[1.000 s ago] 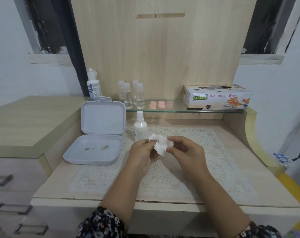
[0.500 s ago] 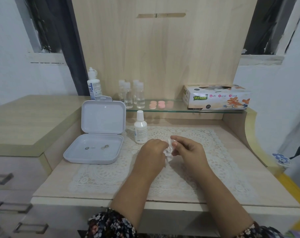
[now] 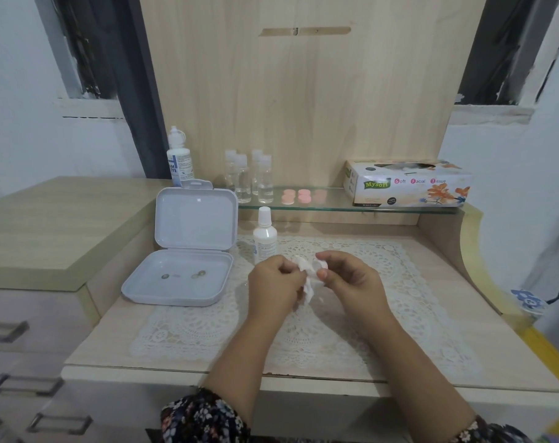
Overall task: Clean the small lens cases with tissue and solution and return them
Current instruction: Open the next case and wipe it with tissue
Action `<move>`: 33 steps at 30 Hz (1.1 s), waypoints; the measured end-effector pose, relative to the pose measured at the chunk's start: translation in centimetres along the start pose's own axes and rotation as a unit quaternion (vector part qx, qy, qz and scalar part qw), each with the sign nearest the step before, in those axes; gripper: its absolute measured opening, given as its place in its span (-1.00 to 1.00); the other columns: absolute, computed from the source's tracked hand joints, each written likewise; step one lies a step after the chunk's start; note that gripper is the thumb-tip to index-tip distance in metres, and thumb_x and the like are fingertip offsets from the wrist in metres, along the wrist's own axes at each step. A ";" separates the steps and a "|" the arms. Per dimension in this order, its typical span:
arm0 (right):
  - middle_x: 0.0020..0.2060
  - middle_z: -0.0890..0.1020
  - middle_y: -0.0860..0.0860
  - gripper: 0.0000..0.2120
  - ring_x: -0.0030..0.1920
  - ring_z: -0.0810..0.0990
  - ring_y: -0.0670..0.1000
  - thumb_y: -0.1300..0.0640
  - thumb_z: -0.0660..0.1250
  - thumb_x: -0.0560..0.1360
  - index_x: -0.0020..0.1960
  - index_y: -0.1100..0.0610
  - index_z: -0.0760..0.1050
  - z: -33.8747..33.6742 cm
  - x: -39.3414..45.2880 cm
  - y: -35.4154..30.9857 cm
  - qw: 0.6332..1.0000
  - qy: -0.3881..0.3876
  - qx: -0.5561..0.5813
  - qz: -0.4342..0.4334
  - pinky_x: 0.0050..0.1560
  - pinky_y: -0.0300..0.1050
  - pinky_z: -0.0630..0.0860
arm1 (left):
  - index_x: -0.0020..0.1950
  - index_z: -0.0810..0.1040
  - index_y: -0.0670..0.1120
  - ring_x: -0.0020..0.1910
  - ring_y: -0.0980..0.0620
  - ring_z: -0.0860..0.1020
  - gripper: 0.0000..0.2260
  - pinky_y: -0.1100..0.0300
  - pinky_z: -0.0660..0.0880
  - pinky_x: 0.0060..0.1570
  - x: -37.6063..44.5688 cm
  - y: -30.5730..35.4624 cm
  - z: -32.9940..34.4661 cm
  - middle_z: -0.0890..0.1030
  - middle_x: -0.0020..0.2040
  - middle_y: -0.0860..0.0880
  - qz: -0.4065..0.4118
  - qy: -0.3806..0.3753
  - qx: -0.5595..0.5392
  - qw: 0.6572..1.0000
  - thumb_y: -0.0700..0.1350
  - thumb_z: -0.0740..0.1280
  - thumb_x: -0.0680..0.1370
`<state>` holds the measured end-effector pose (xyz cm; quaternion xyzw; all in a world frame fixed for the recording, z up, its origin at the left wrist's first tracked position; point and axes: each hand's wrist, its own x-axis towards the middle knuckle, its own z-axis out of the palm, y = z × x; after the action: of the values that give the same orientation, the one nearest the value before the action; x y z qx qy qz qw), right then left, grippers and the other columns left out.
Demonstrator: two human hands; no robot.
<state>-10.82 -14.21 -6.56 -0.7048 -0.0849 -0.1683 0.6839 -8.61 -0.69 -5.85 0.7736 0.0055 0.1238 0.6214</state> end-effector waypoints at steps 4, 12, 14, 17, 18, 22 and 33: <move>-0.07 0.70 -0.04 -0.71 0.00 0.66 -0.01 0.35 0.40 0.47 0.04 -0.01 0.61 0.2 0.0 0.2 1.000 -0.017 -0.016 -0.003 0.05 -0.18 0.58 | -0.27 0.53 -0.25 -0.55 0.07 0.53 -0.91 0.27 0.42 -0.57 -0.1 0.4 -0.2 0.58 -0.44 -0.09 -0.069 0.013 -0.096 0.993 -0.34 0.38 0.43; -0.02 0.70 0.01 -0.76 -0.02 0.68 -0.05 0.33 0.37 0.51 0.09 0.06 0.61 0.1 0.3 0.2 0.996 0.050 0.064 0.040 -0.04 -0.27 0.58 | -0.19 0.59 -0.21 -0.40 -0.01 0.59 -0.95 0.21 0.47 -0.47 0.1 0.4 -0.4 0.64 -0.32 -0.13 -0.106 -0.019 -0.159 0.981 -0.25 0.39 0.46; -0.02 0.69 0.03 -0.78 -0.03 0.68 -0.05 0.31 0.35 0.52 0.10 0.08 0.60 -0.1 0.4 0.3 0.995 0.064 0.070 0.040 -0.01 -0.24 0.60 | -0.16 0.60 -0.18 -0.32 -0.01 0.59 -0.96 0.16 0.53 -0.40 0.2 0.5 -0.4 0.65 -0.27 -0.13 -0.074 0.028 -0.159 0.984 -0.24 0.37 0.49; -0.01 0.69 0.01 -0.79 -0.09 0.68 -0.11 0.29 0.35 0.53 0.08 0.03 0.59 -0.2 0.5 0.6 0.995 0.070 0.055 0.044 -0.02 -0.27 0.59 | -0.18 0.54 0.07 -0.26 0.11 0.53 -0.76 0.24 0.50 -0.24 0.0 0.4 -0.6 0.59 -0.28 0.10 0.076 0.127 -0.108 0.983 -0.29 0.34 0.50; -0.01 0.69 0.01 -0.79 -0.09 0.68 -0.11 0.29 0.35 0.54 0.07 0.02 0.59 -0.1 0.5 0.7 0.995 0.067 0.052 0.045 -0.03 -0.26 0.59 | -0.16 0.52 0.15 -0.23 0.15 0.53 -0.66 0.26 0.49 -0.20 -0.2 0.3 -0.6 0.59 -0.24 0.15 0.124 0.123 -0.089 0.981 -0.34 0.32 0.48; -0.04 0.70 0.06 -0.80 -0.07 0.70 -0.03 0.31 0.35 0.53 0.08 0.09 0.61 0.1 0.6 0.7 0.995 0.067 0.061 0.049 -0.02 -0.22 0.60 | -0.02 0.60 0.11 -0.06 0.12 0.53 -0.62 0.28 0.47 -0.08 -0.6 -0.5 0.4 0.59 -0.11 0.24 0.234 0.020 0.044 0.971 -0.36 0.27 0.39; -0.06 0.71 0.01 -0.79 -0.06 0.70 -0.02 0.30 0.39 0.50 0.11 0.13 0.62 0.0 0.4 0.4 0.995 0.065 0.040 0.067 0.05 -0.15 0.60 | -0.15 0.55 0.07 -0.19 0.19 0.57 -0.84 0.19 0.56 -0.17 -0.7 -0.5 0.7 0.59 -0.19 0.13 0.145 -0.052 0.026 0.988 -0.21 0.39 0.47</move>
<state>-10.27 -14.31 -6.79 -0.6683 -0.0001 -0.1641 0.7256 -9.03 -1.39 -6.58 0.7872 -0.1356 0.1720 0.5764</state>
